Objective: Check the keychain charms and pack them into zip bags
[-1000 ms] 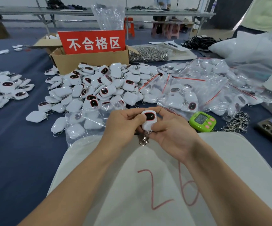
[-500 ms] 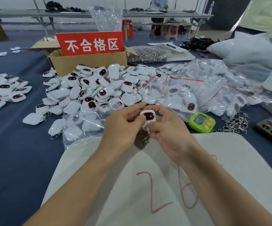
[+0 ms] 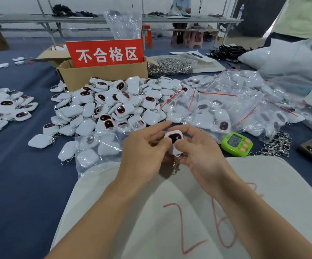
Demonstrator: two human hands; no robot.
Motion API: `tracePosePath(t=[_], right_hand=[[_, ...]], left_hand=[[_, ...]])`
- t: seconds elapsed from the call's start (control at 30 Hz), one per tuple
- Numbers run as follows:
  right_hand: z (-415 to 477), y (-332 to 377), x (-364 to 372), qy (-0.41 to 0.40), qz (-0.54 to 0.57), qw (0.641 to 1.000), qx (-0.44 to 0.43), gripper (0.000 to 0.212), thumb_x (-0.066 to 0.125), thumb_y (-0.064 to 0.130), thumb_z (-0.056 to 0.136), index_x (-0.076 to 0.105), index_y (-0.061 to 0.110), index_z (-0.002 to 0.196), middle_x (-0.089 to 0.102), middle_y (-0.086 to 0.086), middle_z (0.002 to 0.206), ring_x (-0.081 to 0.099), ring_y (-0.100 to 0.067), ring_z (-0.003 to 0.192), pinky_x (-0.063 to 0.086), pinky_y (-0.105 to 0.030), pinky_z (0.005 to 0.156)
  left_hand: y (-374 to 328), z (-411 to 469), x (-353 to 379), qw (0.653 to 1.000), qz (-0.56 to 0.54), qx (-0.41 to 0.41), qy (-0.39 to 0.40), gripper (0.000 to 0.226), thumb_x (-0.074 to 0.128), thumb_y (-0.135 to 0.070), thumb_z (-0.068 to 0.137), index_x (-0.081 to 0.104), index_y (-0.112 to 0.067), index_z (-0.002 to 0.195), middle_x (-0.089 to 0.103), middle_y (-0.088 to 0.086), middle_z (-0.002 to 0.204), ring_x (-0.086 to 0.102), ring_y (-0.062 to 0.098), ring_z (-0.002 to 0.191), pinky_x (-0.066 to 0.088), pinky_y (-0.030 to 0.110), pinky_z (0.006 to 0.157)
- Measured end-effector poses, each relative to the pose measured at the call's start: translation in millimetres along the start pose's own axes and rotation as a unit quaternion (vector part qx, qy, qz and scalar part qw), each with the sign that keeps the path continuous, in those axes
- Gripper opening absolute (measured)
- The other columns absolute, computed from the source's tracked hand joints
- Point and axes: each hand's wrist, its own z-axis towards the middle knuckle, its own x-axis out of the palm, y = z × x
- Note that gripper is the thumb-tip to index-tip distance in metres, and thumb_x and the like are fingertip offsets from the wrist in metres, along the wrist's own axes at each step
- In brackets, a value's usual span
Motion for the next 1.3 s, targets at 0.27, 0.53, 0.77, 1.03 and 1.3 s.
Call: tracePosePath(t=[0.27, 0.53, 0.77, 1.03, 1.3], right_hand=[[-1, 0, -12, -0.114, -0.298, 0.934, -0.162, 0.034, 0.061, -0.007, 0.082, 0.058, 0.027, 0.082, 0.077, 0.005, 0.081, 0.071, -0.019, 0.073, 0.057, -0.040, 0.068], [-6, 1, -5, -0.151, -0.265, 0.930, -0.204, 0.039, 0.073, -0.011, 0.078, 0.066, 0.028, 0.074, 0.076, 0.013, 0.092, 0.073, -0.008, 0.094, 0.059, -0.028, 0.085], [-5, 7, -6, -0.135, -0.198, 0.951, -0.196, 0.035, 0.077, -0.011, 0.077, 0.075, 0.024, 0.079, 0.078, 0.005, 0.084, 0.076, -0.014, 0.079, 0.060, -0.027, 0.075], [-3, 11, -4, -0.039, 0.019, 0.998, -0.040, 0.022, 0.072, 0.008, 0.084, 0.079, 0.012, 0.104, 0.073, -0.016, 0.080, 0.062, -0.021, 0.061, 0.053, -0.024, 0.057], [-8, 13, 6, -0.061, -0.106, 0.990, -0.065, 0.030, 0.068, 0.027, 0.093, 0.072, 0.022, 0.064, 0.065, -0.008, 0.058, 0.053, -0.020, 0.044, 0.040, -0.026, 0.044]], left_hand=[[-8, -6, -1, 0.974, 0.200, 0.094, -0.052, 0.029, 0.076, -0.034, 0.074, 0.069, -0.048, 0.099, 0.071, -0.032, 0.081, 0.069, -0.006, 0.079, 0.058, 0.032, 0.083], [-6, -10, -3, 0.972, 0.173, 0.152, -0.036, 0.040, 0.077, -0.034, 0.078, 0.063, -0.058, 0.107, 0.071, -0.035, 0.089, 0.071, 0.002, 0.078, 0.057, 0.026, 0.076], [-4, -7, -4, 0.987, 0.111, 0.116, -0.032, 0.033, 0.080, -0.013, 0.086, 0.077, -0.045, 0.095, 0.076, -0.023, 0.082, 0.073, 0.002, 0.077, 0.060, 0.023, 0.076], [-11, 1, -8, 0.997, 0.000, 0.078, 0.001, 0.039, 0.080, -0.018, 0.072, 0.079, -0.039, 0.104, 0.076, -0.007, 0.078, 0.064, 0.008, 0.063, 0.058, 0.024, 0.066], [-12, 0, -9, 0.998, -0.012, 0.019, -0.055, 0.043, 0.075, -0.048, 0.085, 0.073, -0.014, 0.059, 0.063, 0.008, 0.049, 0.058, 0.020, 0.034, 0.045, 0.023, 0.038]])
